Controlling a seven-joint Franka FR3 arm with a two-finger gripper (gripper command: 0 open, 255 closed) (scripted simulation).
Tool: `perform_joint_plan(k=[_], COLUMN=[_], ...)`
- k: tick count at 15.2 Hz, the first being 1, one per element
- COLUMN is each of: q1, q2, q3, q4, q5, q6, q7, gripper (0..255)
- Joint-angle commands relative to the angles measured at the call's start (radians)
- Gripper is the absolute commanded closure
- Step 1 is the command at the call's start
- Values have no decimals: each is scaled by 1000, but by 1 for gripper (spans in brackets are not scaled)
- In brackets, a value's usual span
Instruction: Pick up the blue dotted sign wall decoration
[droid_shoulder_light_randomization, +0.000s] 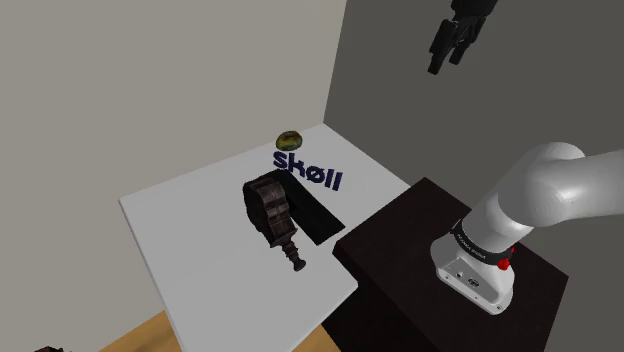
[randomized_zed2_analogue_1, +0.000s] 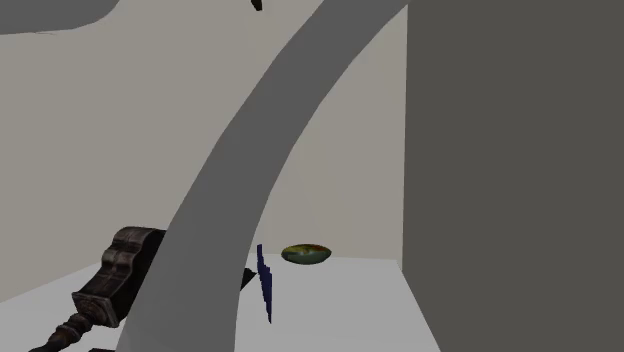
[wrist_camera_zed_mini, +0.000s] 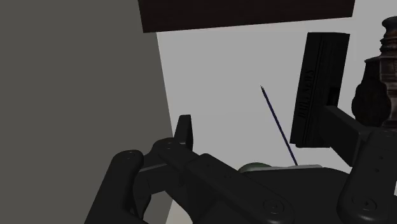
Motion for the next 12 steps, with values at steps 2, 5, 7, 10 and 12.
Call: perform_joint_plan(k=[2, 5, 7, 10, 12], q1=[4, 15, 22, 33, 40], q2=[21, 92, 145, 233, 296], q3=[0, 0, 1, 3, 5], q4=[-14, -49, -66, -82, -86], q5=[1, 4, 6, 9, 11], q6=[32, 126, 189, 282, 342], q7=[-4, -16, -24, -36, -44], gripper=[0, 0, 0, 0, 0])
